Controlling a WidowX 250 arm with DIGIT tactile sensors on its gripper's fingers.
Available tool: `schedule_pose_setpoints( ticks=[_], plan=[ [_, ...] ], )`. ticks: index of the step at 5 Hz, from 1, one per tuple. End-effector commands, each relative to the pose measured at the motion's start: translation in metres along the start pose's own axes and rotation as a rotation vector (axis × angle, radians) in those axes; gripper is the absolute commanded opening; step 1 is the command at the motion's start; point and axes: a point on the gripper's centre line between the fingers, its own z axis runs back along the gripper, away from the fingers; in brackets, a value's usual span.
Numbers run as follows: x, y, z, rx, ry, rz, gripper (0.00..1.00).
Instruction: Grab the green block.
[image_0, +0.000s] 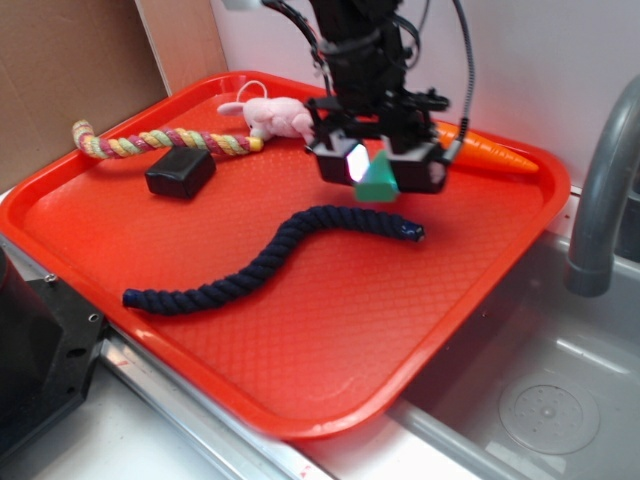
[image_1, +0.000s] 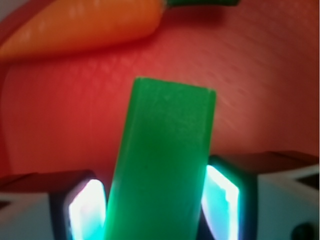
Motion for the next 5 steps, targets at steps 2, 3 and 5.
schedule_pose_setpoints(
  ticks=[2,3,5],
  plan=[
    [-0.022,0.042,0.161,0.244,-0.307,0.107,0.00],
    [-0.029,0.048,0.176,0.208,-0.301,0.113,0.00],
    [-0.025,0.048,0.169,0.131,-0.212,0.045,0.00]
  ],
)
